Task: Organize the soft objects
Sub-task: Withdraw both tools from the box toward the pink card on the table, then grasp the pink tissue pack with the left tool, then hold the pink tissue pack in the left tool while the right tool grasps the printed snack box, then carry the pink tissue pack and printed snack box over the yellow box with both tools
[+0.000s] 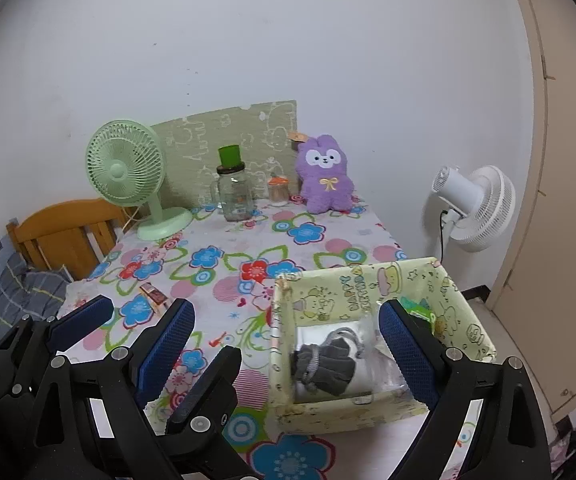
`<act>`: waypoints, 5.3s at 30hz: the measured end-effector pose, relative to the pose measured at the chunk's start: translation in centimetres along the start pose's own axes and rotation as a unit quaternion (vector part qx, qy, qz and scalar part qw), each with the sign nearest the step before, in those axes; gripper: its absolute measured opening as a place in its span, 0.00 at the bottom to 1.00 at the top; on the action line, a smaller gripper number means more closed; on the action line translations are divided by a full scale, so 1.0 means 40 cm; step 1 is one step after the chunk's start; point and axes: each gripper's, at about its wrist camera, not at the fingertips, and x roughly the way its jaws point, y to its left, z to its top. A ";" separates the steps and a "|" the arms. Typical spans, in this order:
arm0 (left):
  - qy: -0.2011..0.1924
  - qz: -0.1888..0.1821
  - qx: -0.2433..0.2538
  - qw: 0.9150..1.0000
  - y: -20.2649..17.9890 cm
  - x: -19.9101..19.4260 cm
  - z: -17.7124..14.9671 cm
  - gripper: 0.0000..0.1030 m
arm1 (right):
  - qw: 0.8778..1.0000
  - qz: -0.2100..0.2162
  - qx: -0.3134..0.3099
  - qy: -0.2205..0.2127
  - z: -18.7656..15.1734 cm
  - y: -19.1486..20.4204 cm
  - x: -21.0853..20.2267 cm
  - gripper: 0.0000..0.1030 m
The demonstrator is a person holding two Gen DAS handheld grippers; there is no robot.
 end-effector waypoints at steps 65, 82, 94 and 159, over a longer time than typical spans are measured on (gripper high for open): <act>0.113 0.072 -0.086 0.987 0.315 0.209 -0.171 0.85 | 0.990 0.086 -0.055 0.096 -0.115 0.261 0.323 0.92; 0.166 0.062 -0.102 0.979 0.333 0.308 -0.207 0.65 | 0.988 0.054 -0.049 0.136 -0.147 0.248 0.411 0.92; 0.166 0.073 -0.097 0.979 0.334 0.320 -0.213 0.39 | 0.985 0.059 -0.048 0.152 -0.158 0.246 0.437 0.92; 0.182 0.120 -0.107 0.970 0.486 0.372 -0.173 0.38 | 0.973 0.124 -0.088 0.170 -0.095 0.414 0.563 0.23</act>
